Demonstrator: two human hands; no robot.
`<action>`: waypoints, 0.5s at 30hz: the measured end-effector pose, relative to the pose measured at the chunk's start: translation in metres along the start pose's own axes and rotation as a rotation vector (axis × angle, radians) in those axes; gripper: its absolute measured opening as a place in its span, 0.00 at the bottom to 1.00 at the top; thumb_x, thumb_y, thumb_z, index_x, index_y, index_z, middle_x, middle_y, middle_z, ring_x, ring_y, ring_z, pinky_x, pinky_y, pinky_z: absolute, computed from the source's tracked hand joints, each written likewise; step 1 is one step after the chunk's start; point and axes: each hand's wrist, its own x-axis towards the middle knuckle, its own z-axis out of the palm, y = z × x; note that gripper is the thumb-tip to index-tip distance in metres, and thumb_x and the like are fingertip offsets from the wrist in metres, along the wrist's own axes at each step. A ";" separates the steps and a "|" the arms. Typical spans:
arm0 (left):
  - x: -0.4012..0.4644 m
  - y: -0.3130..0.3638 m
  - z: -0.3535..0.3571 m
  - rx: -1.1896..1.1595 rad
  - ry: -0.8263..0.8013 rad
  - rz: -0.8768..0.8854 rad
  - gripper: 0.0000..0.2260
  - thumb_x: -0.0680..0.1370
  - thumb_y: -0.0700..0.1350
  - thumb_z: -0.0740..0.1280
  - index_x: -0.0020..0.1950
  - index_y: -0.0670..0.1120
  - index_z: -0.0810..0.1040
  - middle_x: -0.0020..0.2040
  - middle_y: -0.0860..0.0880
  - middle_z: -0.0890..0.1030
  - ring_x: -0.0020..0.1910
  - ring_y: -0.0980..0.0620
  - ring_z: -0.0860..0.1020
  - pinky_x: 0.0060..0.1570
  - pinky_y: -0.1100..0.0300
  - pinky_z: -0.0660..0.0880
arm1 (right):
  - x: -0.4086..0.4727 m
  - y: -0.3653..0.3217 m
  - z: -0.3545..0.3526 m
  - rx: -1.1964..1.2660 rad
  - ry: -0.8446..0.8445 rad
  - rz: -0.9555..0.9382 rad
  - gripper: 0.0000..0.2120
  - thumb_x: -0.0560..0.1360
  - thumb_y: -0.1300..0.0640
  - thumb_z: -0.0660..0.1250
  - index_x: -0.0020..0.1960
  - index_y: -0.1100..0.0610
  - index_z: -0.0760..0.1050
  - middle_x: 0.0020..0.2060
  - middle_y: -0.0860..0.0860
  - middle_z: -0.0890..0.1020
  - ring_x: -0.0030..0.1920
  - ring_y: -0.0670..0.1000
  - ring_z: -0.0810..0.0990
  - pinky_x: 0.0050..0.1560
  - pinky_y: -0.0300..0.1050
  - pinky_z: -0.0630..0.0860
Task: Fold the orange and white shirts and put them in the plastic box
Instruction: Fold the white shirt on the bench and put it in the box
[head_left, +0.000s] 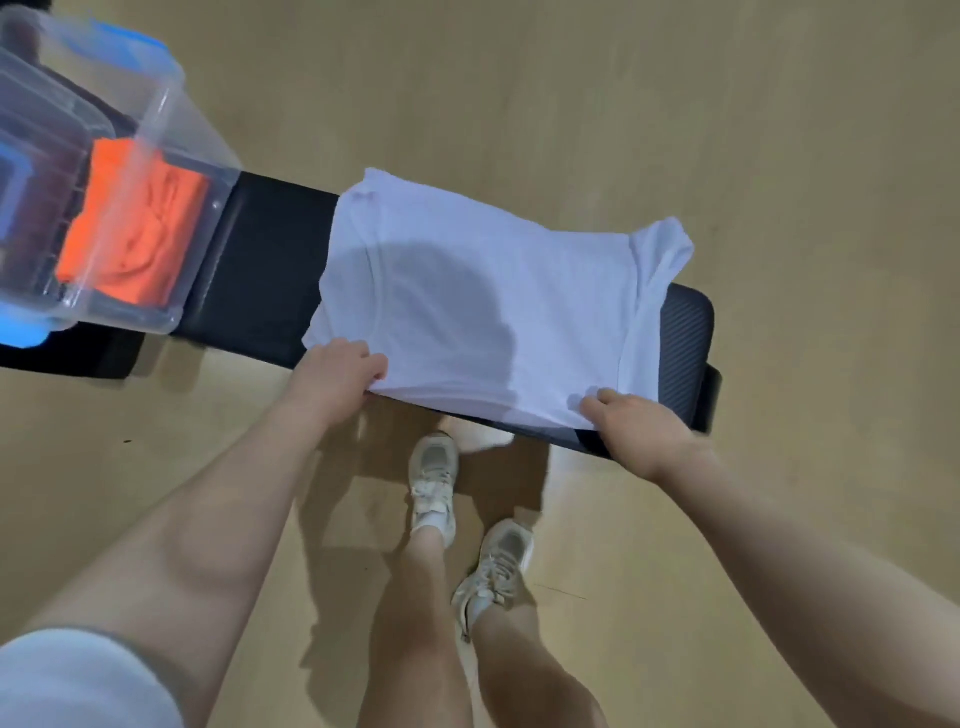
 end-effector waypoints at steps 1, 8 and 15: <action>-0.006 0.003 0.001 0.026 -0.018 -0.008 0.13 0.74 0.34 0.57 0.56 0.45 0.71 0.46 0.46 0.70 0.43 0.47 0.66 0.40 0.57 0.59 | -0.007 -0.006 0.007 0.030 -0.038 0.008 0.25 0.76 0.68 0.52 0.70 0.54 0.60 0.62 0.55 0.70 0.58 0.60 0.74 0.48 0.50 0.72; -0.018 0.008 0.022 -0.001 -0.091 -0.027 0.19 0.74 0.35 0.58 0.64 0.47 0.66 0.53 0.44 0.72 0.52 0.44 0.71 0.44 0.57 0.64 | -0.012 -0.024 0.032 0.099 -0.196 0.063 0.13 0.79 0.57 0.57 0.63 0.54 0.65 0.59 0.52 0.73 0.54 0.56 0.76 0.45 0.49 0.73; -0.011 -0.005 0.033 -0.825 0.217 -0.373 0.21 0.76 0.39 0.58 0.70 0.42 0.65 0.68 0.43 0.67 0.65 0.44 0.68 0.63 0.51 0.67 | 0.044 -0.070 -0.027 0.385 0.187 0.110 0.16 0.78 0.44 0.56 0.44 0.57 0.70 0.40 0.48 0.71 0.42 0.54 0.74 0.40 0.46 0.69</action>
